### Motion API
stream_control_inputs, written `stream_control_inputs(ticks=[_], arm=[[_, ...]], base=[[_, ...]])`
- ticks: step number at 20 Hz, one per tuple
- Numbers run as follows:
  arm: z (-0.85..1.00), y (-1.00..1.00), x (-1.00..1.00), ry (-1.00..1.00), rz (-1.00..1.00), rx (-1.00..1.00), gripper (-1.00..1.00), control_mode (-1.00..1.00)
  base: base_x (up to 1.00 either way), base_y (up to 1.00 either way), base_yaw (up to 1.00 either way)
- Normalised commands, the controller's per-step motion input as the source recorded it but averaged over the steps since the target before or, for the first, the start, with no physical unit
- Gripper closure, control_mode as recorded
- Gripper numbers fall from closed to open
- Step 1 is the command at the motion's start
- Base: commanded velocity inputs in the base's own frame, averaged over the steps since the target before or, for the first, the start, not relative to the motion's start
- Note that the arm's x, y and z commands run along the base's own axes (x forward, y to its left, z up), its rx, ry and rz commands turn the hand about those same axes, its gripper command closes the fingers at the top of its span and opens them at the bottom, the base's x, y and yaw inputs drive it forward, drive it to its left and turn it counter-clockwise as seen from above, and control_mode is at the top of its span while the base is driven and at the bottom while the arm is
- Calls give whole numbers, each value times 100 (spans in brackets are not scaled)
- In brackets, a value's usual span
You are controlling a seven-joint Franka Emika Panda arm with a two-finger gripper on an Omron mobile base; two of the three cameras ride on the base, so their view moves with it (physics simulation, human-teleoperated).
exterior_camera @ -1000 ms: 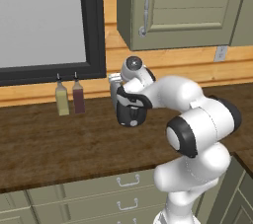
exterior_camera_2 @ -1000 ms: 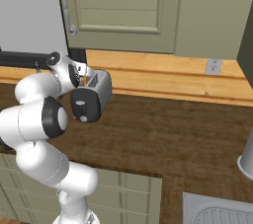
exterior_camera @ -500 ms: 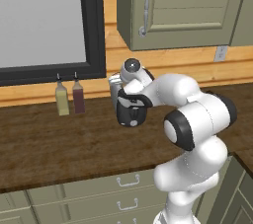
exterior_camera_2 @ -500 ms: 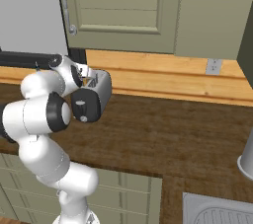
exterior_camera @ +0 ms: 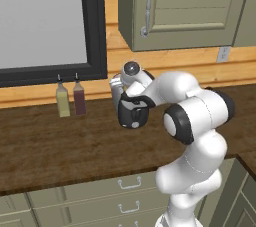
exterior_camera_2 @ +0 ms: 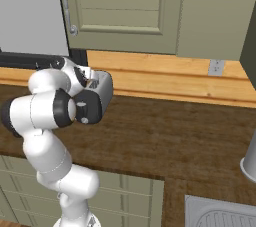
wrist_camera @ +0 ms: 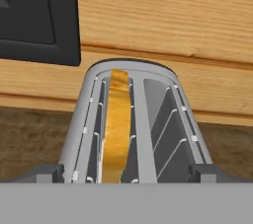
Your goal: Start the toaster. Once the lever pops up, take the bread to the plate on the dining counter.
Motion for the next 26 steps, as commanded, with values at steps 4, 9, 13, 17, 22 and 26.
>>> stream_control_inputs(ticks=[4,9,13,17,22,26], arm=[[-14,0,16,0,0,-2,-100,-100],[-15,3,18,0,0,-2,-100,-100],[-18,3,21,0,0,-2,-100,-100],[-24,0,21,0,0,-2,-100,-100],[-23,0,12,0,0,-1,100,-100],[-16,0,1,0,0,0,100,-100]], base=[[0,0,0],[0,0,0],[0,0,0],[0,0,0],[0,0,0],[0,0,0]])
